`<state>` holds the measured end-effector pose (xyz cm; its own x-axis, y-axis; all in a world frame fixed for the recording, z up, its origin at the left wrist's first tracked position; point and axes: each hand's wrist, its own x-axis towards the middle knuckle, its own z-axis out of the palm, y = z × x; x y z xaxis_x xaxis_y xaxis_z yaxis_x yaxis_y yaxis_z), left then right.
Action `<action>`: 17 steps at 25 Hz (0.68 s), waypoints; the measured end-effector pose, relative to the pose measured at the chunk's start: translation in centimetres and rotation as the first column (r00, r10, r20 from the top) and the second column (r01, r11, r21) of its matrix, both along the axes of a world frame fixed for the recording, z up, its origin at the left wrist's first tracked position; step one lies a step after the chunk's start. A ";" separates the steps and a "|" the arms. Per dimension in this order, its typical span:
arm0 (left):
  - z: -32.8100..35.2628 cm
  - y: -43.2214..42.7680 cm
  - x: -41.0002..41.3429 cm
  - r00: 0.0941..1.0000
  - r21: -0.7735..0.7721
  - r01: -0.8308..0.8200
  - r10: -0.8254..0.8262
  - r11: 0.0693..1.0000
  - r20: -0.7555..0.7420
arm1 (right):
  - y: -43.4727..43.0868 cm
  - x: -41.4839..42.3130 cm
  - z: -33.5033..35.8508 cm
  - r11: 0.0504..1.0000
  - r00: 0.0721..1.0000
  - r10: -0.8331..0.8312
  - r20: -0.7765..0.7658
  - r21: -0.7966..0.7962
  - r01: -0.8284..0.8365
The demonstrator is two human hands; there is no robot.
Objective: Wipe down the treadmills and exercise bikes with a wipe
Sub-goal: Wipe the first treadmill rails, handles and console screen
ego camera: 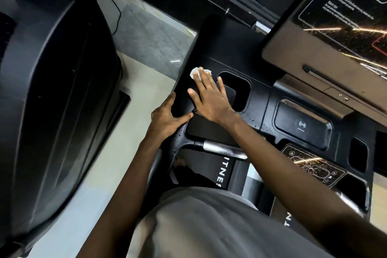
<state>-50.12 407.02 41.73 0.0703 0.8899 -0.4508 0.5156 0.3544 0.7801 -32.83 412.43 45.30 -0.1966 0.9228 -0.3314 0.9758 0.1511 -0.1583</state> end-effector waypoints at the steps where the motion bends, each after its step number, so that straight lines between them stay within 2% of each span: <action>1: 0.1 0.0 0.3 1.000 0.020 -0.007 0.007 1.000 -0.010 | 1.3 -0.2 0.0 1.000 1.000 0.019 0.018 -0.004 -0.018; 3: 0.5 0.4 1.0 0.999 0.083 0.002 0.001 0.997 -0.040 | 3.3 -0.3 0.0 0.999 0.999 -0.036 0.034 0.015 0.036; 7: 0.9 1.7 2.4 0.992 0.153 0.071 -0.054 0.986 -0.117 | 2.9 1.2 -0.1 0.966 0.967 -0.255 -0.011 0.045 0.255; 11: 0.5 1.5 3.1 0.995 0.204 0.073 -0.059 0.976 -0.075 | 2.4 3.3 -0.1 0.969 0.973 -0.227 -0.026 0.098 0.229; 17: 0.6 1.9 3.0 0.978 0.245 0.148 -0.106 0.958 -0.177 | -1.0 6.3 -0.1 0.915 0.921 -0.388 0.038 0.135 0.380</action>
<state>-47.08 408.93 42.30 0.1355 0.9650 -0.2246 0.6691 0.0780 0.7391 -26.57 411.47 45.24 0.1989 0.9570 -0.2111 0.9697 -0.2234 -0.0993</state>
